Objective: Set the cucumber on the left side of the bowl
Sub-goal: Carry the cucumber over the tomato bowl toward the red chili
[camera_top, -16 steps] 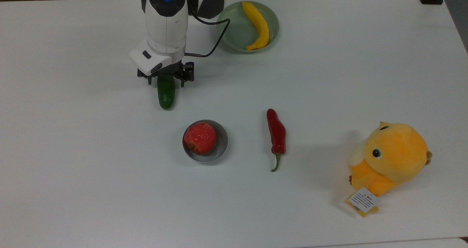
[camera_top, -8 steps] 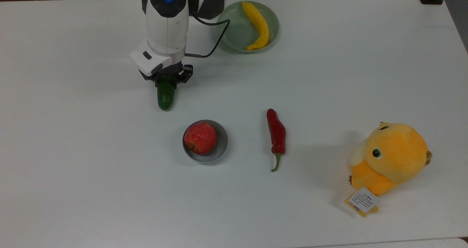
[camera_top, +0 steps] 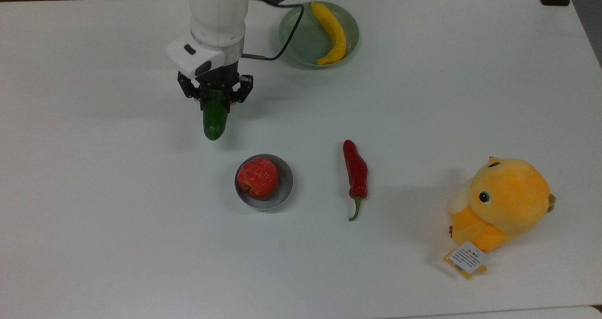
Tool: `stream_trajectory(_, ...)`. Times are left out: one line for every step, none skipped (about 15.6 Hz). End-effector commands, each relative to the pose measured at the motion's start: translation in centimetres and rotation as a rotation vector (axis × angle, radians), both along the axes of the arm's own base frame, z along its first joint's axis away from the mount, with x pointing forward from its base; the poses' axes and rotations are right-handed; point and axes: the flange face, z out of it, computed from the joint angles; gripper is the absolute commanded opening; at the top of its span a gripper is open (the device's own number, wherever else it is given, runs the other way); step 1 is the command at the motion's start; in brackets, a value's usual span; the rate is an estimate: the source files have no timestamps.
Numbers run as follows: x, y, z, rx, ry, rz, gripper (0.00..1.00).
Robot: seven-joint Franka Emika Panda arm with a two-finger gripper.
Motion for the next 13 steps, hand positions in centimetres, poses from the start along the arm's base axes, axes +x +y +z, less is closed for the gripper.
stream_trajectory(1.1, 2.6, 3.6, 0.016, -0.092, -0.029, 0.01)
stream_trajectory(1.5, 3.2, 4.1, 0.02, -0.109, -0.03, 0.01)
stream_trajectory(1.8, 3.9, 4.8, 0.029, -0.127, -0.037, 0.01)
stream_trajectory(2.2, 4.4, 5.4, 0.037, -0.146, -0.052, 0.01)
stream_trajectory(2.7, 5.3, 6.0, 0.048, -0.167, -0.059, 0.01)
stream_trajectory(3.1, 6.0, 6.5, 0.061, -0.194, -0.068, 0.01)
stream_trajectory(3.6, 6.9, 6.6, 0.076, -0.223, -0.081, 0.02)
stream_trajectory(4.1, 8.1, 6.8, 0.09, -0.256, -0.09, 0.02)
stream_trajectory(4.5, 9.1, 6.5, 0.102, -0.276, -0.1, 0.02)
stream_trajectory(4.9, 10.4, 6.5, 0.115, -0.296, -0.099, 0.02)
stream_trajectory(5.2, 11.7, 6.4, 0.126, -0.306, -0.093, 0.02)
stream_trajectory(5.2, 12.5, 6.3, 0.131, -0.309, -0.085, 0.03)
stream_trajectory(5.2, 13.4, 5.7, 0.132, -0.301, -0.076, 0.02)
